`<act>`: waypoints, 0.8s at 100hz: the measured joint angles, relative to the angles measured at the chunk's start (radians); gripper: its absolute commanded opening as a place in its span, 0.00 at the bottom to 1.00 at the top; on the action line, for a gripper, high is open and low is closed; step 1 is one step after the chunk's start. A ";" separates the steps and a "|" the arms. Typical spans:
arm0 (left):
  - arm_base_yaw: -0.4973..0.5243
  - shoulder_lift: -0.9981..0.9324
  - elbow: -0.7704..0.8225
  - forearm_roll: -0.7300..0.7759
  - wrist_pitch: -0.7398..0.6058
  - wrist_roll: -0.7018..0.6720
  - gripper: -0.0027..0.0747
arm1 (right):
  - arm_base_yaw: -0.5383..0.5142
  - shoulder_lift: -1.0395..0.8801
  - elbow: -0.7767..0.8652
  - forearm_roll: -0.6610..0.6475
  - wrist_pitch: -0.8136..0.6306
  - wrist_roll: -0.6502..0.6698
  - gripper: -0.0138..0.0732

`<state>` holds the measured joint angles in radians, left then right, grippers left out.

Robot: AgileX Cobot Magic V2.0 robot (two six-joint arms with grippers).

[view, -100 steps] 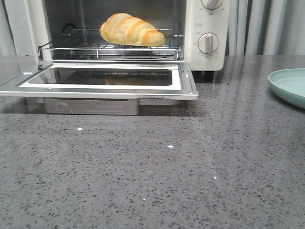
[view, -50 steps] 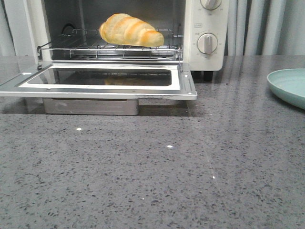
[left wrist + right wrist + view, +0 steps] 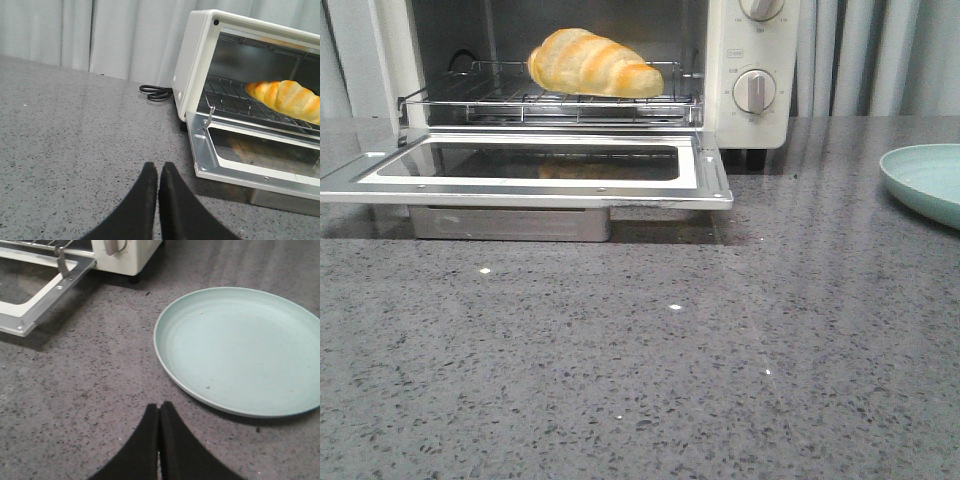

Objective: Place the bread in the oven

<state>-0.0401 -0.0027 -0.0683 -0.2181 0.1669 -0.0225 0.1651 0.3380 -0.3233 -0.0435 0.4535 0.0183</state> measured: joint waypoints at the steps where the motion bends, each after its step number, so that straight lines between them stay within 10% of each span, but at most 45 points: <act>1: 0.000 0.000 0.000 0.000 0.000 0.000 0.01 | -0.009 -0.005 0.005 0.002 0.000 0.000 0.08; 80: 0.000 0.000 0.000 0.000 0.002 0.000 0.01 | -0.185 -0.299 0.293 0.011 -0.176 -0.001 0.08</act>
<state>-0.0401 -0.0027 -0.0683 -0.2181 0.1687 -0.0225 -0.0202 0.0392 -0.0303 -0.0328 0.2774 0.0169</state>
